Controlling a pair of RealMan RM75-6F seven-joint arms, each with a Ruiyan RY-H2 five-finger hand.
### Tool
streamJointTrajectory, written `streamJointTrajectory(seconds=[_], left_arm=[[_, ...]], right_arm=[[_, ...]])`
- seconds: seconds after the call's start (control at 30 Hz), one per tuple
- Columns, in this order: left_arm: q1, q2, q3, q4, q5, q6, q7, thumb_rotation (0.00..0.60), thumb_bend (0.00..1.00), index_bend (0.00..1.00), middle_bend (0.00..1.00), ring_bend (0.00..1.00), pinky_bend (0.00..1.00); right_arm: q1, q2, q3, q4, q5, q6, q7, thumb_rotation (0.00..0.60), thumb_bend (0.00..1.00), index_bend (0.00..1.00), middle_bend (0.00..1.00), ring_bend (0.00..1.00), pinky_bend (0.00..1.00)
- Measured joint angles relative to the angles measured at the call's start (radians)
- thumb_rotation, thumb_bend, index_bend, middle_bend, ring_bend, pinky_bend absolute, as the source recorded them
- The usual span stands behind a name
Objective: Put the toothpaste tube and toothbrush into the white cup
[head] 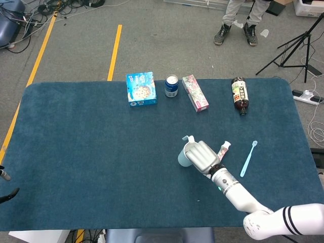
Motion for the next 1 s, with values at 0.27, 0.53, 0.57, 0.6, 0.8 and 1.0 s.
streamJointTrajectory(seconds=[0.27, 0.53, 0.57, 0.6, 0.8, 1.0], left_arm=[[-0.001, -0.005, 0.002, 0.001, 0.000, -0.001, 0.011, 0.600, 0.11, 0.53, 0.33, 0.36, 0.41], [-0.001, -0.007, 0.002, 0.002, -0.001, -0.002, 0.016, 0.600, 0.11, 0.53, 0.33, 0.36, 0.41], [-0.001, -0.007, 0.002, 0.002, -0.001, -0.001, 0.016, 0.600, 0.11, 0.53, 0.33, 0.36, 0.41], [-0.001, -0.007, 0.002, 0.002, -0.001, -0.001, 0.015, 0.600, 0.11, 0.53, 0.33, 0.36, 0.41], [0.001, -0.005, 0.003, 0.000, 0.003, 0.001, 0.013, 0.600, 0.11, 0.53, 0.33, 0.36, 0.41], [-0.001, -0.006, 0.003, 0.000, 0.000, -0.003, 0.016, 0.600, 0.11, 0.53, 0.33, 0.36, 0.41]], right_arm=[[-0.046, 0.046, -0.085, -0.100, -0.100, 0.047, -0.062, 0.600, 0.31, 0.64, 1.00, 1.00, 1.00], [-0.082, 0.045, -0.137, -0.128, -0.159, 0.061, -0.120, 0.600, 0.31, 0.64, 1.00, 1.00, 1.00], [-0.085, 0.044, -0.141, -0.128, -0.160, 0.061, -0.128, 0.600, 0.31, 0.64, 1.00, 1.00, 1.00], [-0.088, 0.042, -0.146, -0.129, -0.161, 0.062, -0.139, 0.600, 0.31, 0.64, 1.00, 1.00, 1.00], [-0.107, 0.030, -0.169, -0.135, -0.164, 0.073, -0.194, 0.600, 0.32, 0.64, 1.00, 1.00, 1.00], [-0.122, 0.025, -0.179, -0.139, -0.170, 0.075, -0.214, 0.600, 0.32, 0.64, 1.00, 1.00, 1.00]])
